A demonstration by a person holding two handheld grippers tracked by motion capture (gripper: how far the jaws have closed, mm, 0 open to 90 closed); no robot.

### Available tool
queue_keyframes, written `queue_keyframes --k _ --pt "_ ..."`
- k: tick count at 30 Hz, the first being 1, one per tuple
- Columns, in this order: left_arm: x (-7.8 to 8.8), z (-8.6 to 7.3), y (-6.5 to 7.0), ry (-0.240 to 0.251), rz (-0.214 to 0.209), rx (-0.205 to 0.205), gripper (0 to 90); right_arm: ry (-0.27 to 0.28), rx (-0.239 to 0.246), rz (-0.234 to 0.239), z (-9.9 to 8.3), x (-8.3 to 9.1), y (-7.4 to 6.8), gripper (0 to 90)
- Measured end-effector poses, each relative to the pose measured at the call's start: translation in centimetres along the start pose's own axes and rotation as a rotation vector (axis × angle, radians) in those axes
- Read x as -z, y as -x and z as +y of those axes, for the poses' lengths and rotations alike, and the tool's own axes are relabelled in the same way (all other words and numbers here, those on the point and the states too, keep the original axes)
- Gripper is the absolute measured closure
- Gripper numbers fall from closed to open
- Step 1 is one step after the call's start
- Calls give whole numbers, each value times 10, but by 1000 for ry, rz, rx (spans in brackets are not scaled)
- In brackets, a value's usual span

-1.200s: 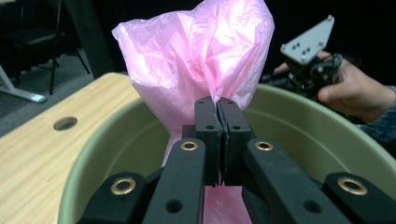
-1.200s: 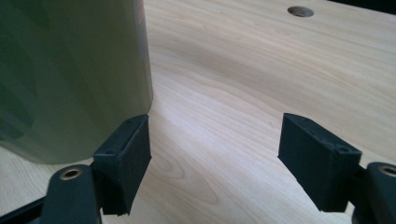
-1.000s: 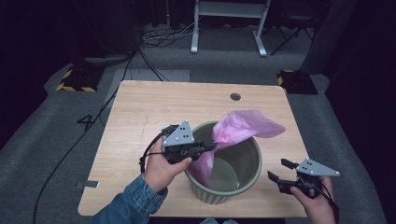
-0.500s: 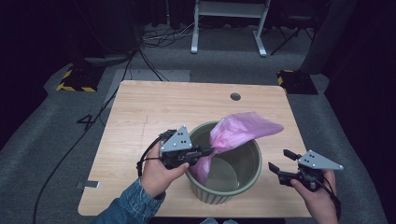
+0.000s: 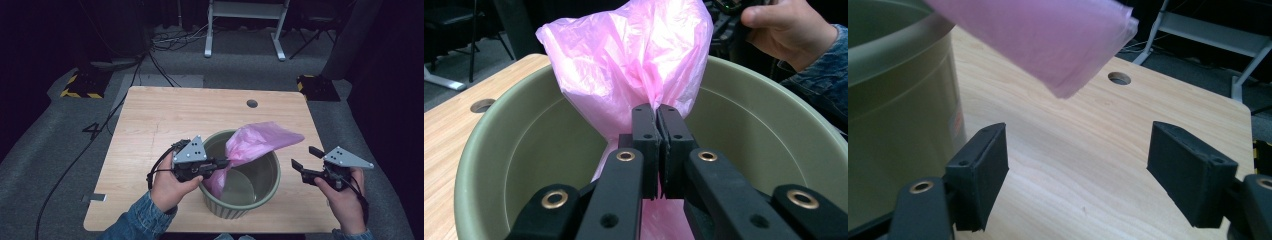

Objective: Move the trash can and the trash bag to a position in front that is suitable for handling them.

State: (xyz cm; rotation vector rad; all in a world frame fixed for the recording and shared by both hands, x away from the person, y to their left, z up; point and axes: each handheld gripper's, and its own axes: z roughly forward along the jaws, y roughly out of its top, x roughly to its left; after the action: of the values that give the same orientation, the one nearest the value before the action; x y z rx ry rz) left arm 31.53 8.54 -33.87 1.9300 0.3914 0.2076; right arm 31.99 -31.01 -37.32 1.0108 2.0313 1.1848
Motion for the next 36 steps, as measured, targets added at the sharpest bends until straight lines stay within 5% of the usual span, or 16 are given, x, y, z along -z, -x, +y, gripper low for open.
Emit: queue_keyframes --k 9,13,17,22,30,36 --pt "1 -1 0 17 -3 6 871 23 21 9 17 -17 3 269" --pt "1 -1 2 8 -8 2 846 35 82 41 27 -14 1 683" --pt "2 1 6 13 8 0 637 89 113 52 34 -4 -1 861" --pt "10 10 9 52 19 -1 445 135 136 24 38 6 -2 896" --pt "10 45 15 112 47 -60 415 168 158 11 47 17 -5 896" --pt "-12 56 21 65 51 -67 365 175 162 31 48 17 -12 896"
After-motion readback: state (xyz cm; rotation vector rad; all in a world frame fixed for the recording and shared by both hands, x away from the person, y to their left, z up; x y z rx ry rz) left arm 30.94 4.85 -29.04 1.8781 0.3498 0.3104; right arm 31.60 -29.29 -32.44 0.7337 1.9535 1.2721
